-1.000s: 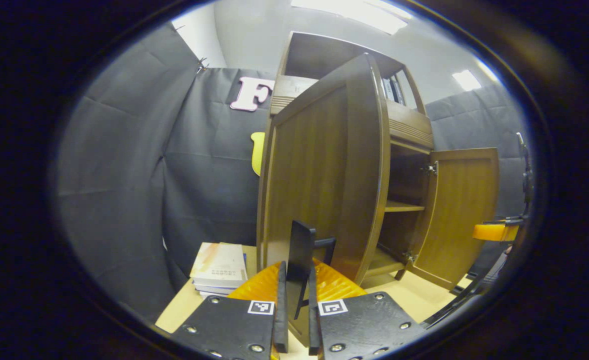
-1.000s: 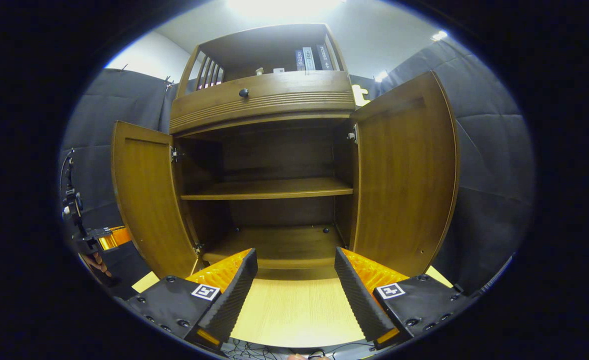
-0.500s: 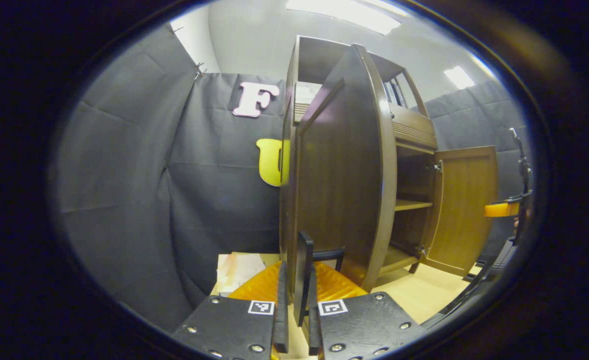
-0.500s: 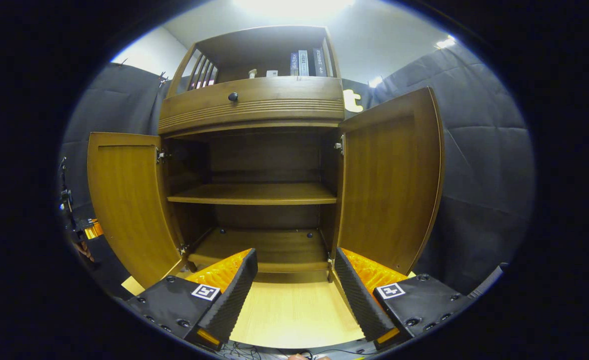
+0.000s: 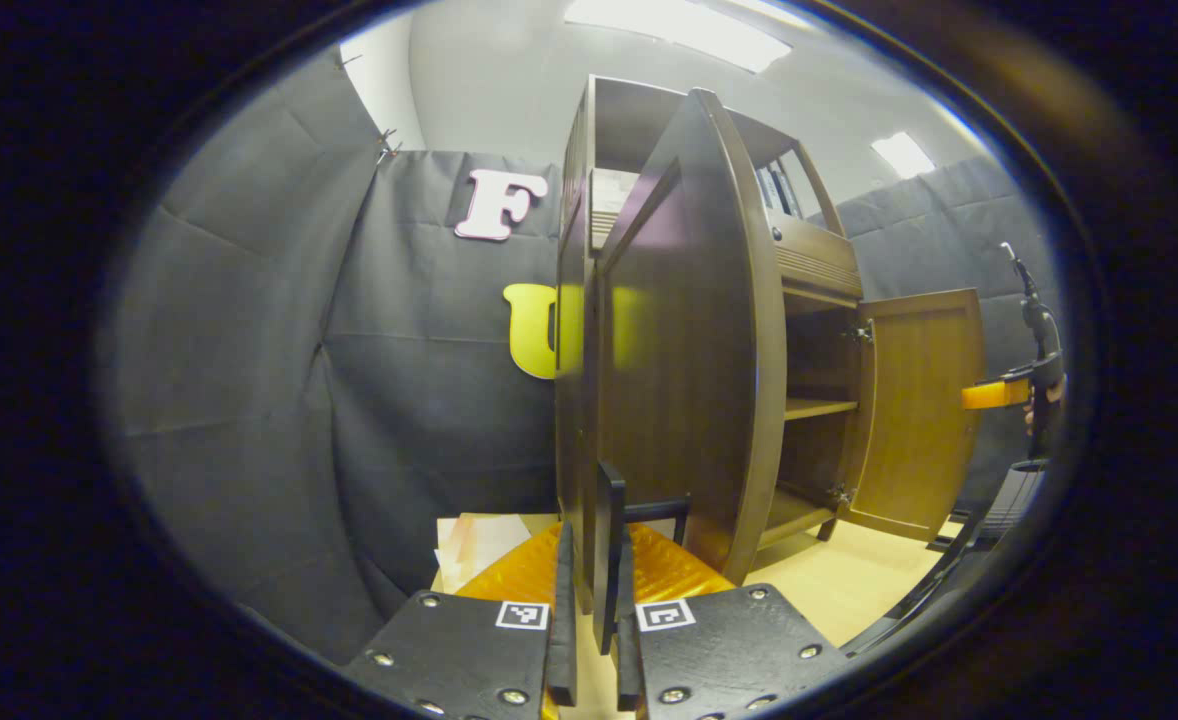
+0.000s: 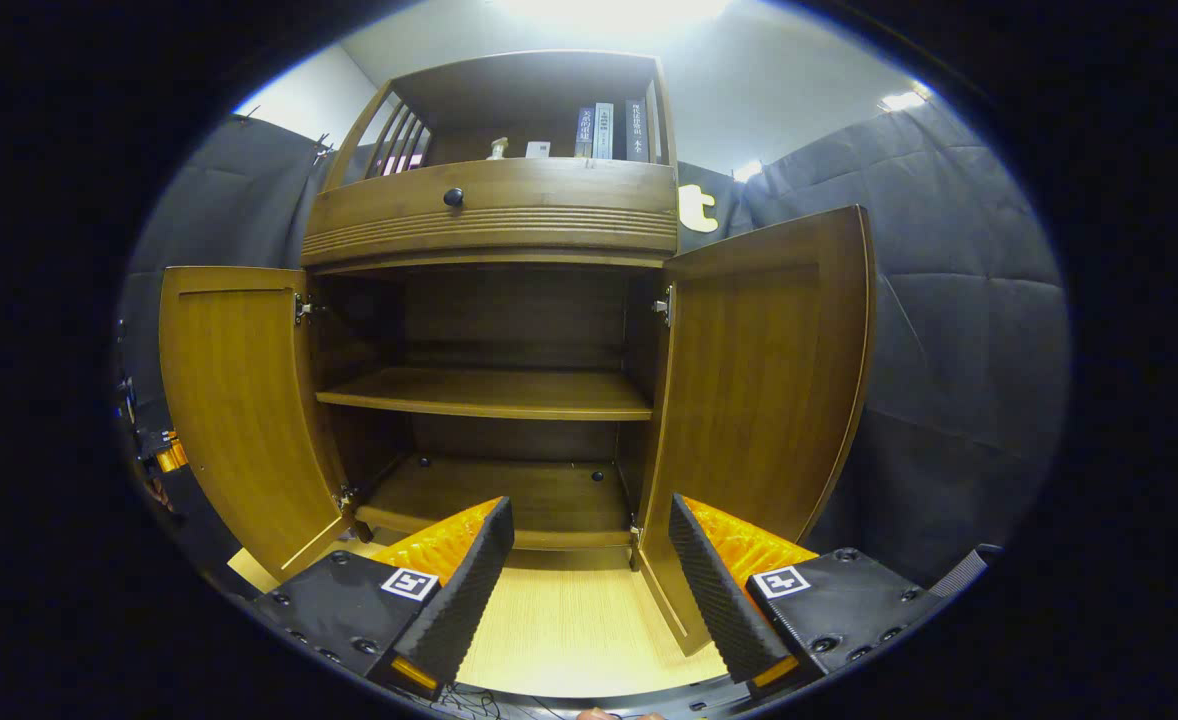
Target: Open the right door of the double-door shoe cabinet with the right hand, and open the left door with the left hand.
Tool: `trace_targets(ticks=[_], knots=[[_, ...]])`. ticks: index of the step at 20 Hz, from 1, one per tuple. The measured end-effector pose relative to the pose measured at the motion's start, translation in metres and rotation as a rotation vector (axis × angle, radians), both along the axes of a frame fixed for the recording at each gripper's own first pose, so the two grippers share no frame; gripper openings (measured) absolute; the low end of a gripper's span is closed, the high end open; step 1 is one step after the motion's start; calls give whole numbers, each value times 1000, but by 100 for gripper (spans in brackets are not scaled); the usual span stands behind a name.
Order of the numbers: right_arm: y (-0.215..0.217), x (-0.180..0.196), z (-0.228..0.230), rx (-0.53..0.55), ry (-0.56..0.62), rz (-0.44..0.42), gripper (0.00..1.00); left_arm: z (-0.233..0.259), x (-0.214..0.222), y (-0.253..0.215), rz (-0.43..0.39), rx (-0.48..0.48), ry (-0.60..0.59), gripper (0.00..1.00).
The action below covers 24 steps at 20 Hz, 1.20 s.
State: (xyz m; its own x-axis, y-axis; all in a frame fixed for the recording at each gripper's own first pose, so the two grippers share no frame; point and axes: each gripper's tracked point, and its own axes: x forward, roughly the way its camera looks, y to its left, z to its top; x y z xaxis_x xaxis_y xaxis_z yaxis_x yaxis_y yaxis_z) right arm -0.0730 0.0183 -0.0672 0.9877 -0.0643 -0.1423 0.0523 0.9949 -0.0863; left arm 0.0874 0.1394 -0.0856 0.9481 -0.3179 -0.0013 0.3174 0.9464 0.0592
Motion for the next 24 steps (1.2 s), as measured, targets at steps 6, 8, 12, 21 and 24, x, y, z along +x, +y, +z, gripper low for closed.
trace_targets(ticks=[6, 8, 12, 21, 24], knots=[[-11, 12, -2, 34, -21, -13, 94, 7, -20, 11, 75, 8, -6, 14], [-14, 16, -5, 37, -17, 2, 94, 13, -40, 20, 119, -13, 1, 17], [-20, 19, -3, 30, -31, 33, 94, 35, -94, 31, 228, -40, -9, 14], [-25, 15, 18, 31, -66, 130, 94, 103, -171, -21, 339, -76, -103, 51], [-31, 10, 29, 31, -98, 141, 94, 120, -172, -50, 344, -81, -140, 74]])
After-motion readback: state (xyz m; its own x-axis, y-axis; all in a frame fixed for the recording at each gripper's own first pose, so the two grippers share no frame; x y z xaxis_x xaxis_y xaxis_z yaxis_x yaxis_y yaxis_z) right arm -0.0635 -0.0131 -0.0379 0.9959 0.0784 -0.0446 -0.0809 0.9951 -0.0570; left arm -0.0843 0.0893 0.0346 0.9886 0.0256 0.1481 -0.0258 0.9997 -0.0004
